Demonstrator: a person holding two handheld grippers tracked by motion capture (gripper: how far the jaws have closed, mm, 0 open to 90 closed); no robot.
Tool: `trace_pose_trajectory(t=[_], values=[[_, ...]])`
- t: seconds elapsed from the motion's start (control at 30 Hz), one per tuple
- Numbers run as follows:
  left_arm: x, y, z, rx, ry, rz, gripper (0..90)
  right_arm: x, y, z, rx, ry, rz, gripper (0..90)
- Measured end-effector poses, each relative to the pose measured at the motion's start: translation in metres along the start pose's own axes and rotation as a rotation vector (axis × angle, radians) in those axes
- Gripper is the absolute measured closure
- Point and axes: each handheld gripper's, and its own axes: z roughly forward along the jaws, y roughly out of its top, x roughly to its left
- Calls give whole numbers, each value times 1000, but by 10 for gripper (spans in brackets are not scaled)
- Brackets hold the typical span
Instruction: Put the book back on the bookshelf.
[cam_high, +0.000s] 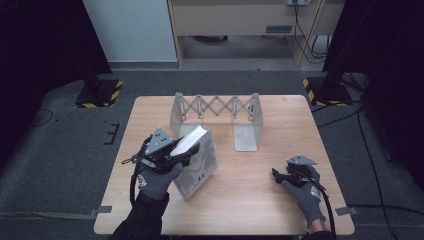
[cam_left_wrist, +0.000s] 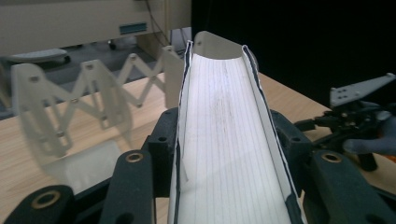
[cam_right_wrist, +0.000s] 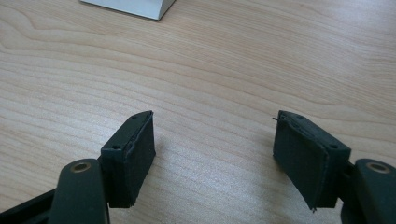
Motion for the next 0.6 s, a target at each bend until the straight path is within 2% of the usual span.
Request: trace_pose_trajectory(t=[0.17, 0.4, 0.6], values=[[25, 1, -5, -2, 65, -43, 519, 0, 0, 0, 2, 2, -7, 286], [51, 12, -5, -7, 176, -69, 520, 0, 0, 1, 10, -12, 8, 222], [64, 24, 7, -14, 206, -92, 519, -1, 0, 1, 18, -19, 14, 187]])
